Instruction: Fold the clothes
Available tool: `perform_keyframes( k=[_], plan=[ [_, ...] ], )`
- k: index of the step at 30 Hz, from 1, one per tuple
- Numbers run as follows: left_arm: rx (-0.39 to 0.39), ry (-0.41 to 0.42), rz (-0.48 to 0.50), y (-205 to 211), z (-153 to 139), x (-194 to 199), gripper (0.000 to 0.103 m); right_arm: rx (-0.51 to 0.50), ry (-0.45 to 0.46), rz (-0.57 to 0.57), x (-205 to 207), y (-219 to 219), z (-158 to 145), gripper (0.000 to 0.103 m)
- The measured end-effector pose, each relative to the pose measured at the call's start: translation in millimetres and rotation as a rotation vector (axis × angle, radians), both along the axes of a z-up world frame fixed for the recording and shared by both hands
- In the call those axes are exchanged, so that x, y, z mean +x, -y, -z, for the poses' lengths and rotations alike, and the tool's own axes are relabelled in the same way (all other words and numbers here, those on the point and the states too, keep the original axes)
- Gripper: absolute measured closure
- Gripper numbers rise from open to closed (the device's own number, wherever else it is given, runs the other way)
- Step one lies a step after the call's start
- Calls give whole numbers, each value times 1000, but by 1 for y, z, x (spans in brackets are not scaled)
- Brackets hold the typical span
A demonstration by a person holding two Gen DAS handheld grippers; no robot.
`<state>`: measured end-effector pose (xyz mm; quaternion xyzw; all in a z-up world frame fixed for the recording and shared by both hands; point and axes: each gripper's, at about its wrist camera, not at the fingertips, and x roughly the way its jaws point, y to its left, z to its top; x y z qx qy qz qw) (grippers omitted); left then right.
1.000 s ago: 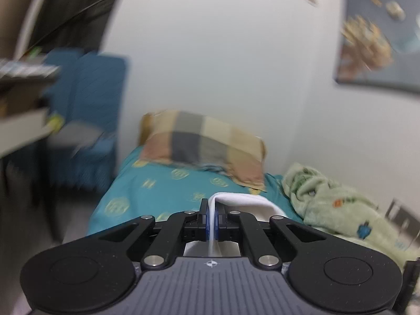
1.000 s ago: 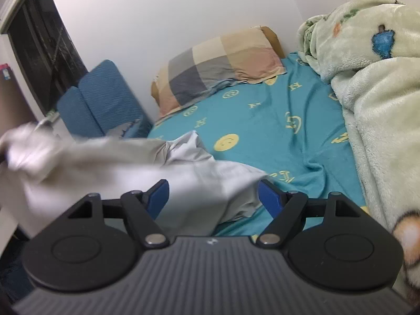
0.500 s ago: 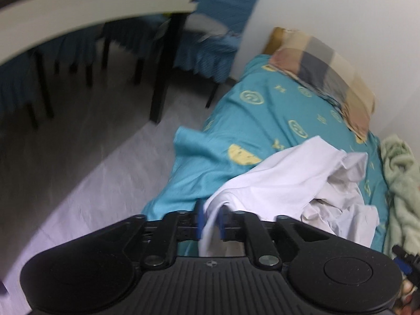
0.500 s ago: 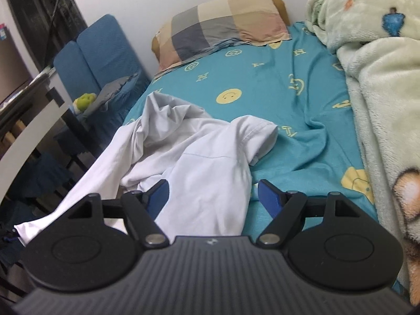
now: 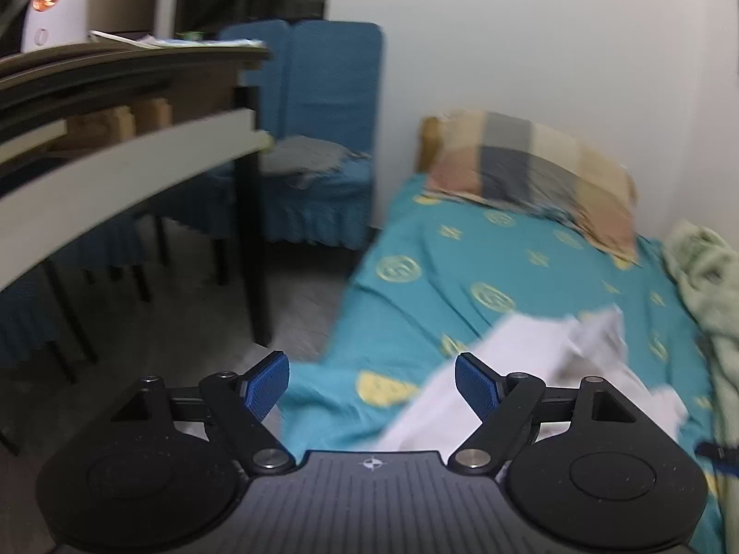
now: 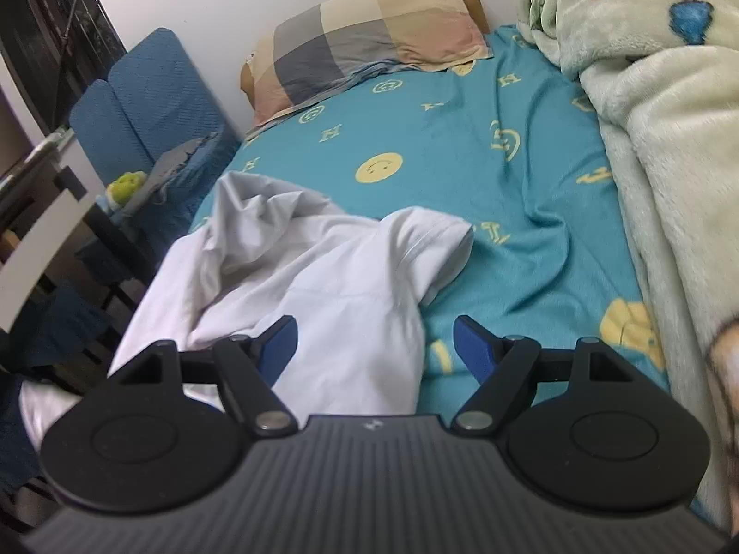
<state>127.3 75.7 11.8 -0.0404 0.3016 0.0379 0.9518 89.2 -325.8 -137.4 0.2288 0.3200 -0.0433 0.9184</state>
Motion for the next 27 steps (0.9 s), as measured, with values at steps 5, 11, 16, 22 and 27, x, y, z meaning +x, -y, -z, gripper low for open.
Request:
perform_keyframes(
  k=[5,11,16,22,27],
  plan=[
    [26,12,14,4,-3,29,22,88,14,41,21,15,7,26],
    [40,10,356,100,13,95,20,142,16,84,23,23,16,26],
    [35,-9,565,201,44,149,20,169,33,140,20,38,20,26],
    [139,-188,604,259,93,181,68,208,68,181,18,56,23,26],
    [-22,-137,582,208,53,136,94,251,108,169,14,60,20,26]
  ],
)
